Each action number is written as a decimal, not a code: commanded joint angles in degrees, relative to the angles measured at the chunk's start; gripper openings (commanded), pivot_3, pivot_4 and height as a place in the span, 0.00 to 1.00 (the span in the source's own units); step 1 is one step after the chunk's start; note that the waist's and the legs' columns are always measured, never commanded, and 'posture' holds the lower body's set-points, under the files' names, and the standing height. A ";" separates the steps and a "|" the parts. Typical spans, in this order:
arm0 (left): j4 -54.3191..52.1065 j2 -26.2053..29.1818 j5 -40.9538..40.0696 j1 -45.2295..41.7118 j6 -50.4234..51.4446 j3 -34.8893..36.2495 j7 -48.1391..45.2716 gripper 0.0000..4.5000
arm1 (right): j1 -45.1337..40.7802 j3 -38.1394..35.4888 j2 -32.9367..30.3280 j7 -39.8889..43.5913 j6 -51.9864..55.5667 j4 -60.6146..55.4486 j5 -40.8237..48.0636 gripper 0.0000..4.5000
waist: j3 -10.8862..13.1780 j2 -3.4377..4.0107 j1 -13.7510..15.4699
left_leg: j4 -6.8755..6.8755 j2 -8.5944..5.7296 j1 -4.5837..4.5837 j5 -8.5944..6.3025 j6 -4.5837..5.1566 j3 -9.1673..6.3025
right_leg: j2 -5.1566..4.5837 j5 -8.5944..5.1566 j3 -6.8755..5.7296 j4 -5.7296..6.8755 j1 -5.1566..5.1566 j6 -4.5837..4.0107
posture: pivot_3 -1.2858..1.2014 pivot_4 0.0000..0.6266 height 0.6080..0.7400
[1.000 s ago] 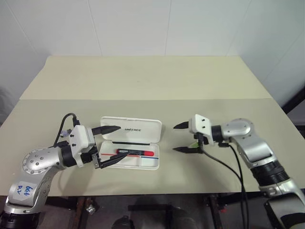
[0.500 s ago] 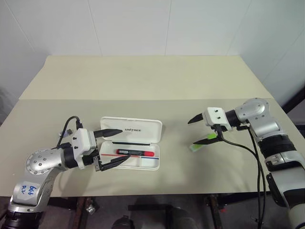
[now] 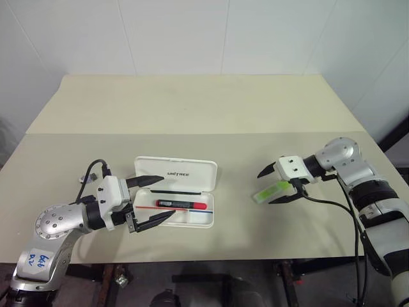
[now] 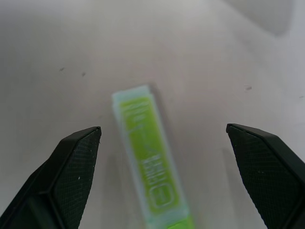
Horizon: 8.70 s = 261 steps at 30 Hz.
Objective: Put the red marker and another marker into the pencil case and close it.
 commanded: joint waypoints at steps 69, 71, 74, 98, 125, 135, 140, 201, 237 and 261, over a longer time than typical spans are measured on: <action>11.22 -0.12 -5.11 9.32 -10.30 13.63 -11.89 1.00 | 12.57 1.11 18.03 -27.20 71.88 -71.51 10.42 0.25 | -0.03 -0.05 -1.38 | -0.34 0.26 0.48 -0.18 0.04 0.13 | 0.15 -0.06 -0.04 -0.15 0.14 -0.40 | 0.52 0.24 1.00; 11.23 -0.11 -5.22 10.08 -10.68 14.27 -11.96 1.00 | 11.46 2.66 20.59 -28.63 72.72 -71.12 10.25 0.25 | -0.04 -0.07 -1.39 | -0.35 0.28 0.42 -0.19 0.04 0.13 | 0.15 -0.06 -0.09 -0.14 0.10 -0.40 | 0.52 0.24 1.00; 12.16 -0.07 -5.32 10.99 -11.55 15.29 -12.54 1.00 | 10.21 4.95 23.62 -29.49 72.21 -70.55 10.03 0.25 | -0.06 -0.10 -1.38 | -0.25 0.28 -0.01 -0.17 0.04 0.13 | 0.15 -0.05 -0.08 0.03 -0.34 -0.39 | 0.52 0.24 1.00; 15.73 0.95 -4.78 11.11 -15.02 18.53 -13.08 1.00 | 1.64 18.58 35.42 -35.97 70.52 -59.25 -3.45 0.25 | -0.13 -0.22 -1.57 | -0.30 0.44 -0.16 -0.19 -0.06 0.17 | 0.24 -0.07 -0.33 0.13 -0.48 -0.42 | 0.52 0.24 1.00; 15.75 0.84 -4.77 10.04 -15.11 18.42 -13.13 1.00 | -2.00 20.77 41.42 -39.57 85.50 -58.03 -3.64 0.25 | -0.16 -0.27 -1.62 | -0.31 0.55 -0.17 -0.23 -0.13 0.17 | 0.34 -0.12 -0.37 0.12 -0.51 -0.51 | 0.52 0.24 1.00; 15.41 0.91 -4.85 9.99 -14.99 18.63 -13.03 1.00 | -2.31 21.17 41.78 -40.23 85.83 -56.93 -3.73 0.25 | -0.16 -0.27 -1.66 | -0.32 0.60 -0.18 -0.25 -0.17 0.18 | 0.38 -0.13 -0.38 0.11 -0.52 -0.53 | 0.52 0.24 1.00; 15.63 0.87 -4.79 9.98 -15.16 18.71 -13.06 1.00 | -2.50 21.52 41.40 -39.53 85.27 -57.77 -3.43 0.41 | -0.16 -0.27 -1.67 | -0.33 0.60 -0.18 -0.25 -0.17 0.18 | 0.38 -0.13 -0.41 0.10 -0.53 -0.53 | 0.52 0.24 1.00; 75.96 21.00 12.66 -23.89 -15.20 11.22 -10.48 1.00 | 13.45 -6.51 11.95 -19.83 53.50 -54.50 11.75 0.99 | -0.19 -0.32 -0.47 | -0.30 0.74 -0.13 -0.32 -0.46 0.58 | 0.10 -0.24 -1.77 0.13 -0.58 -0.73 | 0.52 0.24 1.00; 96.28 13.38 25.83 -43.82 -15.20 -0.73 -11.88 0.74 | 25.06 -16.96 3.01 -16.59 52.78 -64.30 22.23 1.00 | -0.21 -0.36 0.34 | 0.60 0.83 -0.10 -0.65 -0.28 0.72 | -0.07 -0.25 -2.30 0.71 -0.53 -0.80 | 0.52 0.24 1.00; 92.72 15.01 22.66 -45.08 -22.44 2.59 -15.00 0.08 | 22.07 -17.85 3.64 -15.94 47.12 -58.83 21.66 1.00 | -0.22 -0.37 0.35 | 0.61 0.83 -0.10 -0.61 -0.36 0.75 | -0.09 -0.25 -2.32 0.70 -0.53 -0.81 | 0.52 0.24 1.00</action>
